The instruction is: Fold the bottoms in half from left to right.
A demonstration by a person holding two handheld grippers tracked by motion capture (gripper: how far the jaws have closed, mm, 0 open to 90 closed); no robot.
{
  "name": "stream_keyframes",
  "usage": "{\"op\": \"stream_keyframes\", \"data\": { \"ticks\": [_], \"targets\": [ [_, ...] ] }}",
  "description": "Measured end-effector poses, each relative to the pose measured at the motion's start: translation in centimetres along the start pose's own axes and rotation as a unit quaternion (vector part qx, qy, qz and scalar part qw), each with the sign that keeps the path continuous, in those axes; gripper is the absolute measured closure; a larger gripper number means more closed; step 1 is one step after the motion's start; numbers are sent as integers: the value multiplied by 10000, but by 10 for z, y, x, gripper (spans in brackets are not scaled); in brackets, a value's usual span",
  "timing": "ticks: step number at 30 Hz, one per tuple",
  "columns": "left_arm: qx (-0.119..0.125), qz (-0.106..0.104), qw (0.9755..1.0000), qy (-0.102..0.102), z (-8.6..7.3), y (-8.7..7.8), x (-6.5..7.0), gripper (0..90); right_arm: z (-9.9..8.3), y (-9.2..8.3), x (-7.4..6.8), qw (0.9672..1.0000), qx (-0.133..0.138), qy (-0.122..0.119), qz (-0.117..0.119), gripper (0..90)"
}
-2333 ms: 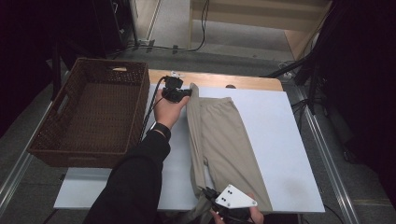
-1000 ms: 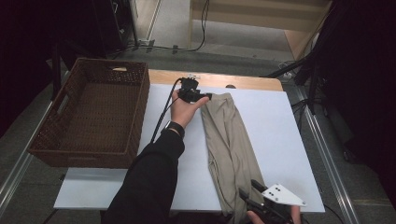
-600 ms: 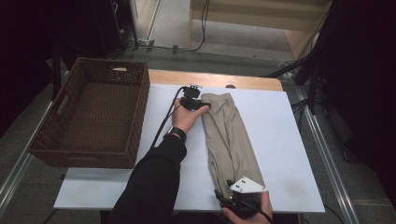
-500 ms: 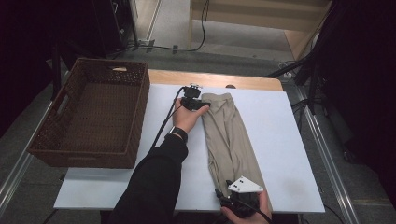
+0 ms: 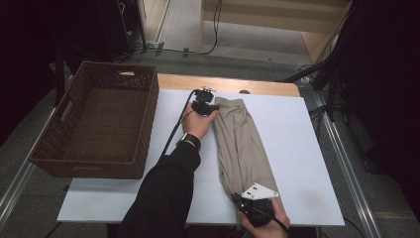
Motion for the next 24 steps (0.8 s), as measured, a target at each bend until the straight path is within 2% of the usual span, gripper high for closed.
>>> {"op": "stream_keyframes", "data": {
  "ticks": [9,17,24],
  "targets": [
    [-78,158,9998,-3,1,-18,-29,847,33,11,-36,9993,193,-83,320,878],
    [-141,275,9995,-47,-3,-30,-51,845,62,25,-74,9983,278,-309,413,876],
    [-161,295,9994,-82,-7,-38,-63,844,75,31,-91,9973,323,-443,498,875]
  ]
}}
Point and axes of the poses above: each handheld gripper's, and its own axes: y roughly forward along the jaws, z roughly out of its top, x roughly to its right, the point moved 9 cm from there along y, roughly forward along the jaws, and after that the axes turned 6 degrees about -x, right-handed, at the moved point
